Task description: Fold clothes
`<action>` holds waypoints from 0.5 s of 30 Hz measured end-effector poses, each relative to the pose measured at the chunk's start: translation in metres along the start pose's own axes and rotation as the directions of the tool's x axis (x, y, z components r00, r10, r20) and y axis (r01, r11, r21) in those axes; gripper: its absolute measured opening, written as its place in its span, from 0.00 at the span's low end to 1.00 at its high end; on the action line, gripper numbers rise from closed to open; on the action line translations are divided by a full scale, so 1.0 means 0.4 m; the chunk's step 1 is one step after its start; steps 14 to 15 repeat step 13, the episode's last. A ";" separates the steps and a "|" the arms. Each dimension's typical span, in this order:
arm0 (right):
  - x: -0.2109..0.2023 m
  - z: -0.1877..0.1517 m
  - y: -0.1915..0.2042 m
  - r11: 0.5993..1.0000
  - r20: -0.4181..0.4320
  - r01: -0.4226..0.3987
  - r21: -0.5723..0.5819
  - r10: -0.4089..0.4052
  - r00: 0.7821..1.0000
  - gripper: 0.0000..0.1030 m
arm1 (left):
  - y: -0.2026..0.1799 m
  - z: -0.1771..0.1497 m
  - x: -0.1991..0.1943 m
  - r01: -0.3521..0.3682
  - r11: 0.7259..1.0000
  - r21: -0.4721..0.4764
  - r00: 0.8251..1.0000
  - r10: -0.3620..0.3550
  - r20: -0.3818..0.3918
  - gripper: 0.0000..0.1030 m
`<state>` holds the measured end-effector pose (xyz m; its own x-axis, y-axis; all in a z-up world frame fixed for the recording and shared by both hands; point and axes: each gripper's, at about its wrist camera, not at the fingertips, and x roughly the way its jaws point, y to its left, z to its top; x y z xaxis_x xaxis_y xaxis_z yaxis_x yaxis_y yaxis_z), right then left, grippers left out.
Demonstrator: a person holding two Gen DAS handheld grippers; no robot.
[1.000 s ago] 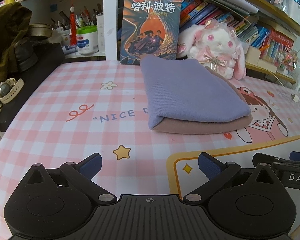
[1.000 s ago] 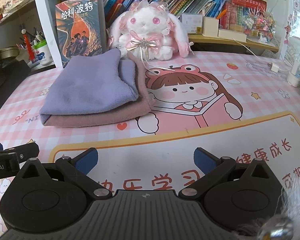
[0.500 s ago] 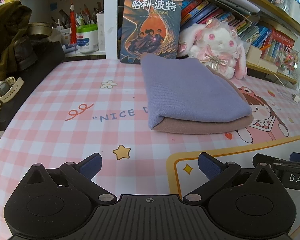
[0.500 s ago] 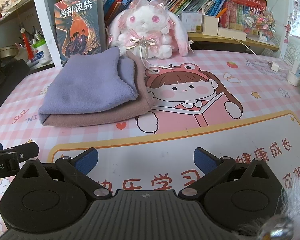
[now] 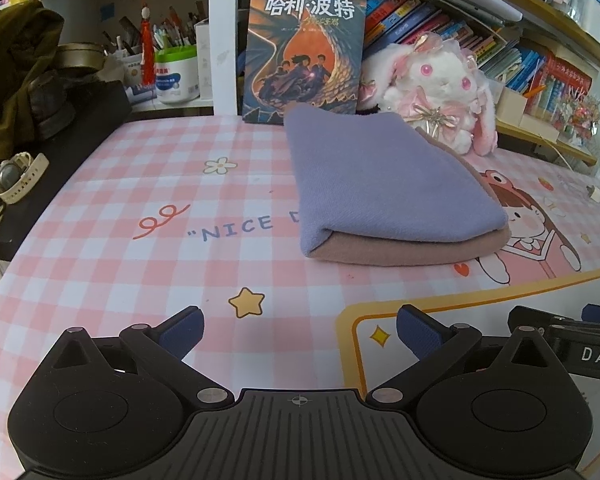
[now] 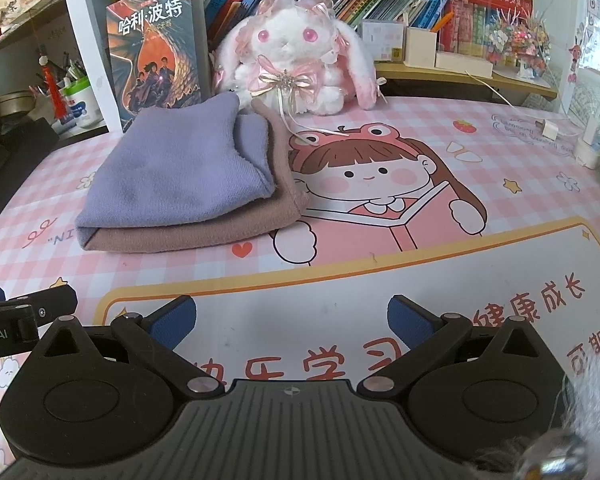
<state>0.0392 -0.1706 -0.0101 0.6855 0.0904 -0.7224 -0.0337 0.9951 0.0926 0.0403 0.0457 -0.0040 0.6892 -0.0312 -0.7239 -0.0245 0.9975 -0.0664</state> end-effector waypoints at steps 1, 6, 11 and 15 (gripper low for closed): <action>0.000 0.000 0.000 1.000 0.000 0.000 0.000 0.000 1.000 1.00 | 0.000 0.000 0.001 -0.001 1.000 -0.001 1.000 0.001 -0.002 1.00; 0.001 0.000 0.000 1.000 -0.001 -0.001 0.000 0.001 1.000 1.00 | 0.003 -0.001 -0.001 0.011 1.000 -0.009 1.000 -0.011 0.004 1.00; 0.002 0.001 -0.002 1.000 -0.001 0.001 0.004 -0.001 1.000 1.00 | 0.004 0.000 -0.001 0.013 1.000 -0.012 1.000 -0.013 0.001 1.00; 0.001 0.000 -0.002 1.000 0.000 0.002 0.005 -0.002 1.000 1.00 | 0.004 0.000 -0.001 0.013 1.000 -0.011 1.000 -0.013 0.001 1.00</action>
